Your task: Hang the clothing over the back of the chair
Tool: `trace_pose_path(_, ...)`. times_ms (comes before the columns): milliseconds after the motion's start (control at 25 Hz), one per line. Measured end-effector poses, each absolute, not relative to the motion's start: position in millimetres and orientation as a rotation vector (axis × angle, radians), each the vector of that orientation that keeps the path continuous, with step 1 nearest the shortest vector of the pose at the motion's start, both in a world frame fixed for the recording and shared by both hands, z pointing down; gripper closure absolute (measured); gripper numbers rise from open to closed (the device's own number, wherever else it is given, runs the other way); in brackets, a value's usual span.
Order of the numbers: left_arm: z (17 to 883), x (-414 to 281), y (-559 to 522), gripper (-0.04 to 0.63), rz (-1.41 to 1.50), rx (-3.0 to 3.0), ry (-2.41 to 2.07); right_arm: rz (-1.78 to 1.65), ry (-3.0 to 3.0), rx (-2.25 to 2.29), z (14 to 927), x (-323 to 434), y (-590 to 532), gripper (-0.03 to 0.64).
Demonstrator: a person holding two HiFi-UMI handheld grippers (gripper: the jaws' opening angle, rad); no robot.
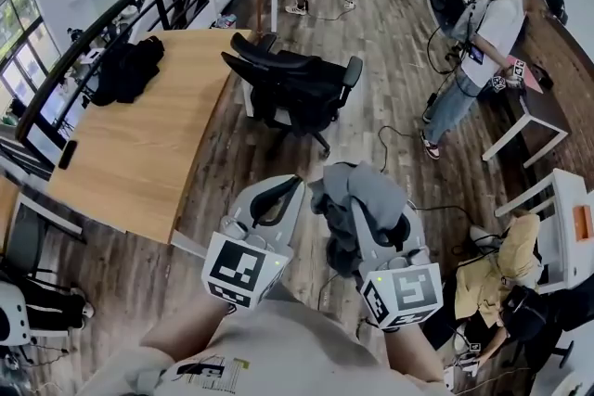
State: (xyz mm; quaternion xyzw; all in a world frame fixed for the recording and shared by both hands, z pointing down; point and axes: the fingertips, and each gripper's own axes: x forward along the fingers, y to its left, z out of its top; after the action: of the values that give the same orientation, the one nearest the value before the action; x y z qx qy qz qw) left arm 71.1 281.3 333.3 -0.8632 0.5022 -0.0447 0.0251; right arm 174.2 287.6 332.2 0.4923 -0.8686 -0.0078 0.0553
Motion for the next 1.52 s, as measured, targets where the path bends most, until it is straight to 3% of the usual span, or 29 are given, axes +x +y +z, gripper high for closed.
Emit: trace_pose_path(1520, 328, -17, -112, 0.592, -0.191, -2.868, 1.341, 0.084, -2.478, 1.73, 313, 88, -78, 0.466)
